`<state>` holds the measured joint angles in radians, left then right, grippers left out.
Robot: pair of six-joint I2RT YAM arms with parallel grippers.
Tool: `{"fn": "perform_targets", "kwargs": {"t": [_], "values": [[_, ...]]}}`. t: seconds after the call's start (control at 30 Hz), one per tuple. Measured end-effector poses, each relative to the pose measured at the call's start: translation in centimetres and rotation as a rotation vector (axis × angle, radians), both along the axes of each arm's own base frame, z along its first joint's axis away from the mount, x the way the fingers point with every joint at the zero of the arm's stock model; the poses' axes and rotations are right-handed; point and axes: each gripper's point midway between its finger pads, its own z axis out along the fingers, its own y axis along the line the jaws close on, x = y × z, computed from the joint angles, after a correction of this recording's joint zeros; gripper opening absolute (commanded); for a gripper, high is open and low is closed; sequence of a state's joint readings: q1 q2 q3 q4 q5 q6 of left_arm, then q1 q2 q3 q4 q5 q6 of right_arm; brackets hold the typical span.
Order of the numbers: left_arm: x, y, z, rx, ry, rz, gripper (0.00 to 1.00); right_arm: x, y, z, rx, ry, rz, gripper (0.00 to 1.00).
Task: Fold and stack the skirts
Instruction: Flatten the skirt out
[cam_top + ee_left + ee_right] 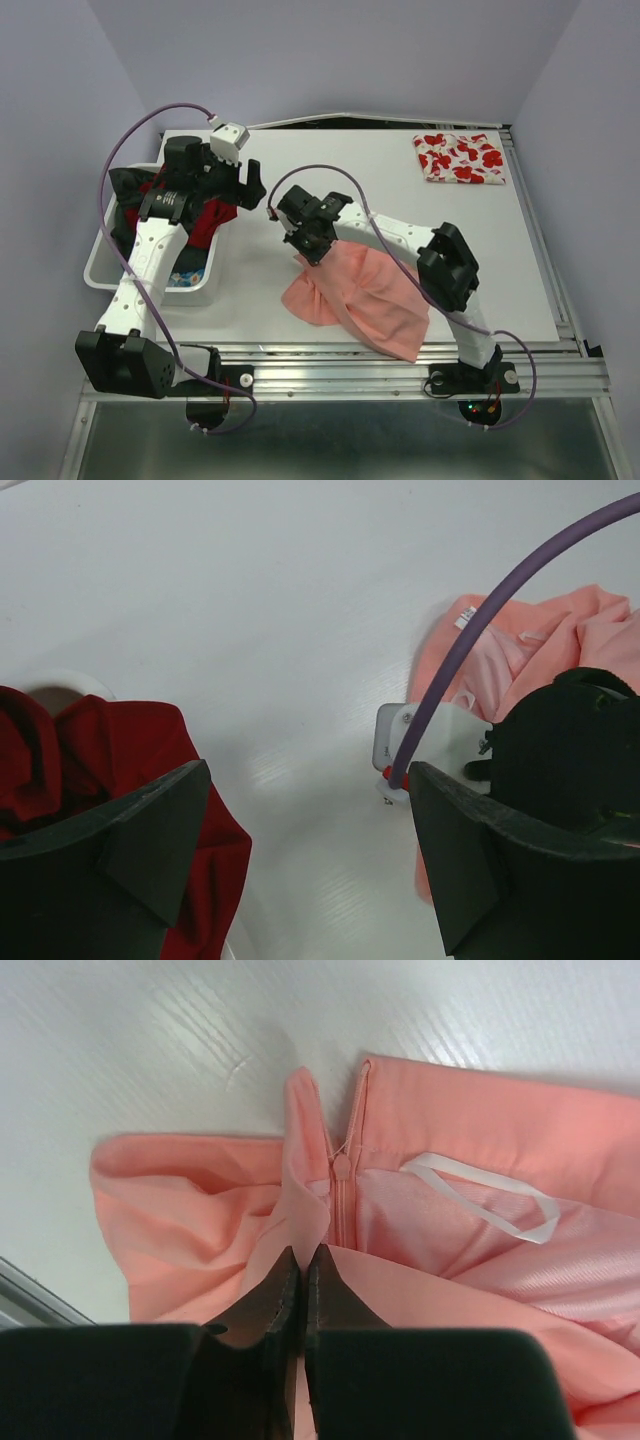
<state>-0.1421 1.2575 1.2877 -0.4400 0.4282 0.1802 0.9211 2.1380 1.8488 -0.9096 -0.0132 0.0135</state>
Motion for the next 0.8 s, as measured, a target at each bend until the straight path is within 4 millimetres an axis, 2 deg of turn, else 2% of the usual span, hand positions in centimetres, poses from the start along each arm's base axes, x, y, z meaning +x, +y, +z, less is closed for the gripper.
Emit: {"fn": "perform_targets", "kwargs": {"t": [0.13, 0.2, 0.27, 0.37, 0.43, 0.5, 0.53, 0.6, 0.67, 0.77, 0.8], "values": [[0.1, 0.0, 0.3, -0.002, -0.006, -0.001, 0.92, 0.4, -1.0, 3.3, 0.024, -0.086, 0.062, 0.01], [0.3, -0.1, 0.4, -0.002, -0.007, -0.002, 0.92, 0.1, -2.5, 6.8, 0.056, -0.149, 0.096, 0.00], [0.7, -0.2, 0.4, -0.001, -0.006, -0.004, 0.92, 0.4, -3.9, 11.1, 0.115, -0.230, 0.113, 0.01], [1.2, -0.9, -0.1, 0.009, 0.007, -0.013, 0.91, 2.4, -7.9, 18.0, 0.230, -0.370, 0.075, 0.01], [1.2, -1.9, -0.6, 0.017, 0.019, -0.036, 0.90, 4.4, -12.6, 22.2, 0.263, -0.497, 0.008, 0.01], [1.3, -3.5, -1.1, 0.032, 0.026, -0.073, 0.89, 5.1, -16.0, 24.4, 0.249, -0.591, -0.037, 0.01], [1.3, -4.3, -1.4, 0.041, 0.027, -0.094, 0.88, 4.5, -17.8, 25.2, 0.233, -0.633, -0.040, 0.01], [0.9, -6.2, -2.0, 0.060, 0.030, -0.145, 0.86, 1.9, -19.5, 24.9, 0.203, -0.667, 0.027, 0.01], [0.8, -7.8, -2.6, 0.074, 0.031, -0.189, 0.85, -0.6, -20.7, 22.9, 0.166, -0.649, 0.085, 0.01], [1.0, -10.3, -3.8, 0.086, 0.047, -0.248, 0.84, -3.6, -22.0, 17.3, 0.099, -0.537, 0.163, 0.01], [1.3, -10.8, -4.1, 0.087, 0.052, -0.256, 0.84, -4.9, -22.4, 14.4, 0.074, -0.459, 0.190, 0.01]]}}
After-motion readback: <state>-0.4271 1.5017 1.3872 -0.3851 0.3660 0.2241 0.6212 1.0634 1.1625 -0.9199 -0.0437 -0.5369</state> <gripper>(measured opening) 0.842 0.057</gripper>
